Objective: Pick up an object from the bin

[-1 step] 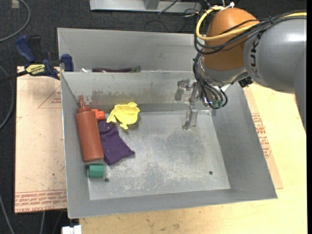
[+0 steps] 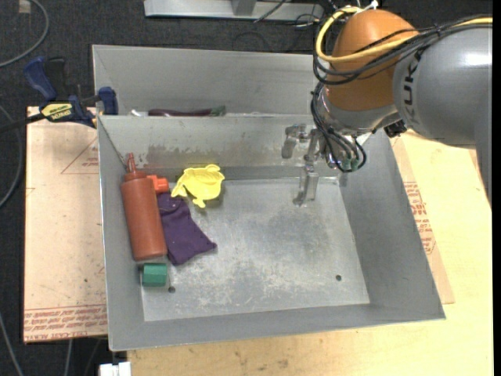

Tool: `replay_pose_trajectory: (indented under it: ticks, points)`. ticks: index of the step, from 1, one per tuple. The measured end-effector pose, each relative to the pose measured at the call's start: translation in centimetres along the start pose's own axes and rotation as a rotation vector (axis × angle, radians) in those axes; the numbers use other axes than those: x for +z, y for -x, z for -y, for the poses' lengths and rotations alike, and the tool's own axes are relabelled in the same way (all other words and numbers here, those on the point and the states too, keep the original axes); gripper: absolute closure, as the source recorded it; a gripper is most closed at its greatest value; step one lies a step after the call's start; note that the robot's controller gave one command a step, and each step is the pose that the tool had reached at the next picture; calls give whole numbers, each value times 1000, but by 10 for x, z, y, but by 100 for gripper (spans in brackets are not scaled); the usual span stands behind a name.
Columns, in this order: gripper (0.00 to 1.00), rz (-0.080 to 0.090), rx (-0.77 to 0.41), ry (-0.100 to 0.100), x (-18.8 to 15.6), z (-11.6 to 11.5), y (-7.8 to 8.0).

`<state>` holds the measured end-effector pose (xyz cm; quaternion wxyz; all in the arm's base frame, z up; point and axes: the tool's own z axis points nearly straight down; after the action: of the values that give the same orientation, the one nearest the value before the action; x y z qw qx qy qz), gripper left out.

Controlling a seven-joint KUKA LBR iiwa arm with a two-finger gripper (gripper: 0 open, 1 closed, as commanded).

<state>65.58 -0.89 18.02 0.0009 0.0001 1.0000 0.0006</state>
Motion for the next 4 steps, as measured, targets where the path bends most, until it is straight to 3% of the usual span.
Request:
replay_pose_trajectory:
  ticks: [1, 2, 3, 4]
  points:
    - [0, 6, -79, -3, 23, -20, -2]
    - [0, 0, -150, 2, 71, -45, -9]
    - [0, 4, -83, -2, 96, -78, -13]
    - [0, 5, -219, 3, 106, -106, -11]
